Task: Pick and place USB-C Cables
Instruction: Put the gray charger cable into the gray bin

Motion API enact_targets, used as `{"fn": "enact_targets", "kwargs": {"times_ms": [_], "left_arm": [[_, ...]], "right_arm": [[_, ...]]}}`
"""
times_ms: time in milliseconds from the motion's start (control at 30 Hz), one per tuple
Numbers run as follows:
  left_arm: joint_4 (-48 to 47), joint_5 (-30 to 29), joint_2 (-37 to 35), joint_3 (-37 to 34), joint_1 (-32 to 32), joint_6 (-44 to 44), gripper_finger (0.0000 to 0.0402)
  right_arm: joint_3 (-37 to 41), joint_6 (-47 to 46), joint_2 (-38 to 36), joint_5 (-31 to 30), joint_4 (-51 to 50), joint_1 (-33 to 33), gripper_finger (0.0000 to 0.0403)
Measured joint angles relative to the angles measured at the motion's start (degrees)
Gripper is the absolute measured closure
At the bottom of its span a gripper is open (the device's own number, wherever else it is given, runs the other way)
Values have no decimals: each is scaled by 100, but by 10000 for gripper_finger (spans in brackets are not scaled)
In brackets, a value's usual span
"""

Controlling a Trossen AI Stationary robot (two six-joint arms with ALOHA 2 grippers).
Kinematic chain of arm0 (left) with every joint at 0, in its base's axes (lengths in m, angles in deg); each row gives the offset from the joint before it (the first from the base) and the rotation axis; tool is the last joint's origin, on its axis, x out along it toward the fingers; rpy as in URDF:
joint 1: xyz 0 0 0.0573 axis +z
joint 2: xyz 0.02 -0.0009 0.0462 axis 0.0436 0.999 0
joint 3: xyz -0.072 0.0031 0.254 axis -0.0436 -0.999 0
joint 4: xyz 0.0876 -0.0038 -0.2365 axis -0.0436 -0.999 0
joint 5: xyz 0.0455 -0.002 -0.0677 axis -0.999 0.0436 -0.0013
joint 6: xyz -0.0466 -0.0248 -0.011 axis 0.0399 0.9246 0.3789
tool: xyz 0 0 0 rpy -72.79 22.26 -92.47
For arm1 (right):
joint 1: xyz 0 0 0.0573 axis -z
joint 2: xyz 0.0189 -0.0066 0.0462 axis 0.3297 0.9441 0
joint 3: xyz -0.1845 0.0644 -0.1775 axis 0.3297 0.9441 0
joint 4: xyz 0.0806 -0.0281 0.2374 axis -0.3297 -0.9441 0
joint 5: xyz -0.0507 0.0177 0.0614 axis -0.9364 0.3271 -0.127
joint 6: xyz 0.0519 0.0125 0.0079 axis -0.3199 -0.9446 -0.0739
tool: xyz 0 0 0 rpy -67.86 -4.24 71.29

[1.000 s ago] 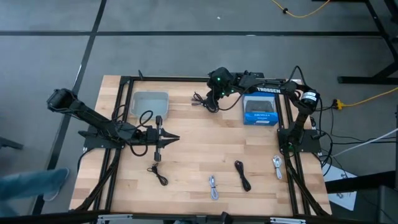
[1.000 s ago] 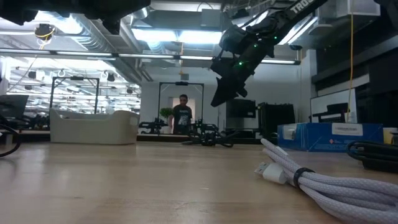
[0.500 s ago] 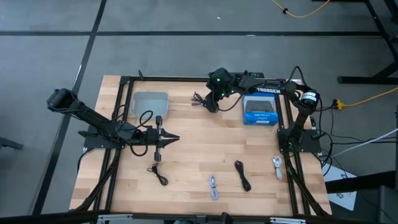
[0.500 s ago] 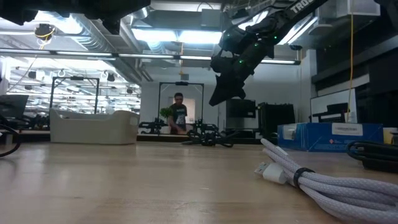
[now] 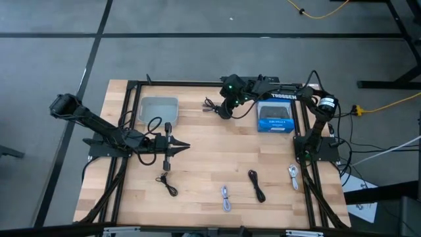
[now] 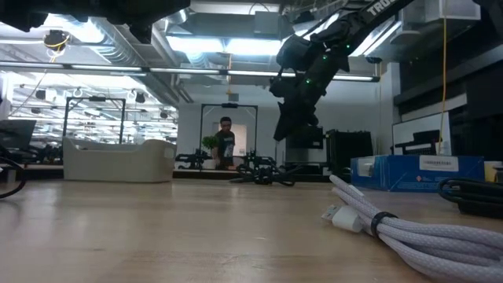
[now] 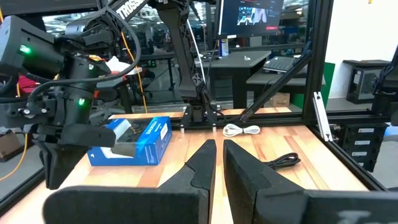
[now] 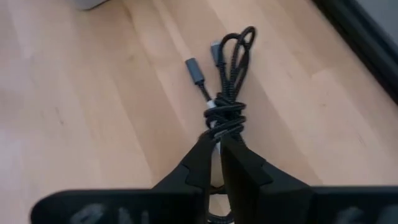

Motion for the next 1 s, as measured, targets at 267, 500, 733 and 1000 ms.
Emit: {"fn": "enact_targets", "kwargs": {"times_ms": [267, 500, 733, 1000], "left_arm": [[-2, 0, 0, 0, 0, -2, 376], [-2, 0, 0, 0, 1, 0, 376], [0, -1, 0, 0, 0, 0, 376], [-1, -2, 0, 0, 0, -1, 376]], "right_arm": [[0, -471, 0, -290, -201, 63, 360], [0, 520, 0, 36, -295, -96, 360], [0, 996, -2, -97, -273, -122, 360], [0, 1291, 81, 82, -112, -159, 360]]}}
